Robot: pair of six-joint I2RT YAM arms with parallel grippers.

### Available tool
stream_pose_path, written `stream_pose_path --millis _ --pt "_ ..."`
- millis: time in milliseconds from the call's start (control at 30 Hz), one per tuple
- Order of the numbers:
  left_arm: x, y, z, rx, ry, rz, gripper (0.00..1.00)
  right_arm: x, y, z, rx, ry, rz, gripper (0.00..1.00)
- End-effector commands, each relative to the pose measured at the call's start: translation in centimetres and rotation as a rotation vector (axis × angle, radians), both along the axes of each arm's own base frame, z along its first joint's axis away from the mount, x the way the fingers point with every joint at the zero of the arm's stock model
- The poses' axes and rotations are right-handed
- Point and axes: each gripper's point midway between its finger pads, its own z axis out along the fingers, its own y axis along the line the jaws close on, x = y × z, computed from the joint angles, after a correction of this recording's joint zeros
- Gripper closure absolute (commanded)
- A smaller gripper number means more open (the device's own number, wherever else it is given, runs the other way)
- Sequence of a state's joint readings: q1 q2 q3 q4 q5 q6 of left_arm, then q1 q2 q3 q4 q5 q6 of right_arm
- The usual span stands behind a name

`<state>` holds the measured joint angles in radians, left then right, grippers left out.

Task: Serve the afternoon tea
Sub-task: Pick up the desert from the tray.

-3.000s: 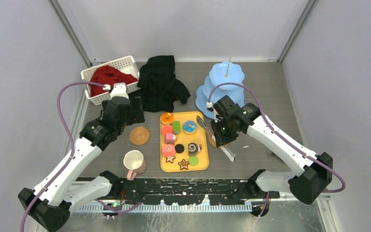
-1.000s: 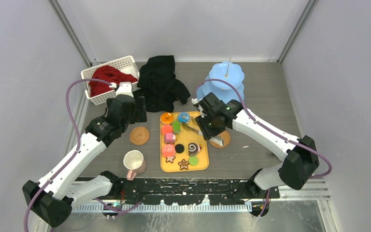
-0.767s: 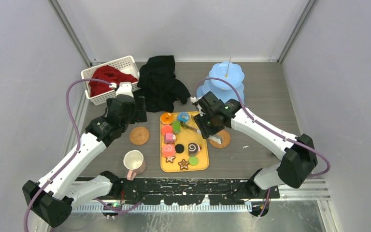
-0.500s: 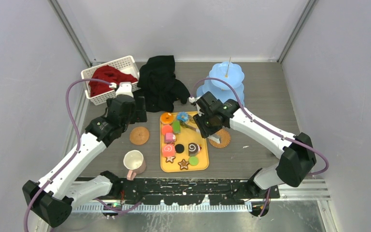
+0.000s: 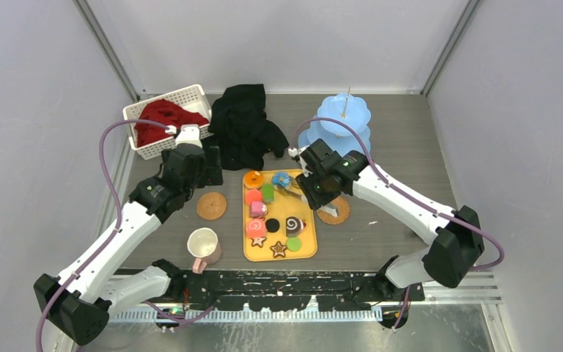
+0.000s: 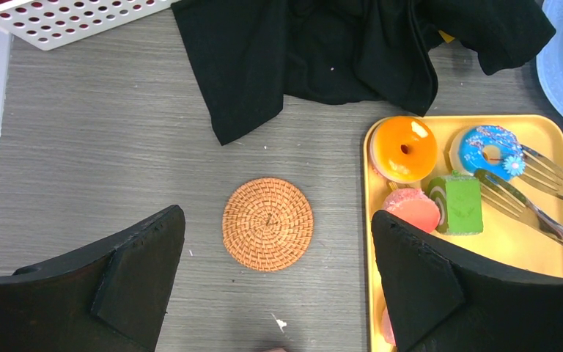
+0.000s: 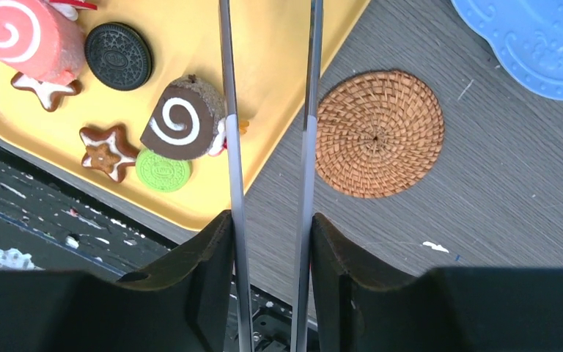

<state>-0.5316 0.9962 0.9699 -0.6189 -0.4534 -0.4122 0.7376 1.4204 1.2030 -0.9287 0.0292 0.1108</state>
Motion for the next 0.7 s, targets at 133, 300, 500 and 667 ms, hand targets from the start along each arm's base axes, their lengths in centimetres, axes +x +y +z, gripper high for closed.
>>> stream_pose_path --millis 133,300,500,667 --pt "0.7 -0.2 2.0 -0.056 -0.076 0.02 0.02 -0.2 -0.5 5.0 0.083 -0.115 -0.001 0.99" --pt "0.7 -0.3 2.0 -0.057 -0.075 0.015 0.02 0.0 -0.7 7.5 0.12 -0.179 -0.012 0.99" --pt "0.4 0.0 2.0 -0.063 -0.083 0.024 0.02 0.6 -1.1 11.6 0.164 -0.278 -0.021 0.99" --pt "0.3 0.0 2.0 -0.071 -0.081 0.03 0.02 1.5 -2.3 16.2 0.195 -0.42 -0.075 0.99"
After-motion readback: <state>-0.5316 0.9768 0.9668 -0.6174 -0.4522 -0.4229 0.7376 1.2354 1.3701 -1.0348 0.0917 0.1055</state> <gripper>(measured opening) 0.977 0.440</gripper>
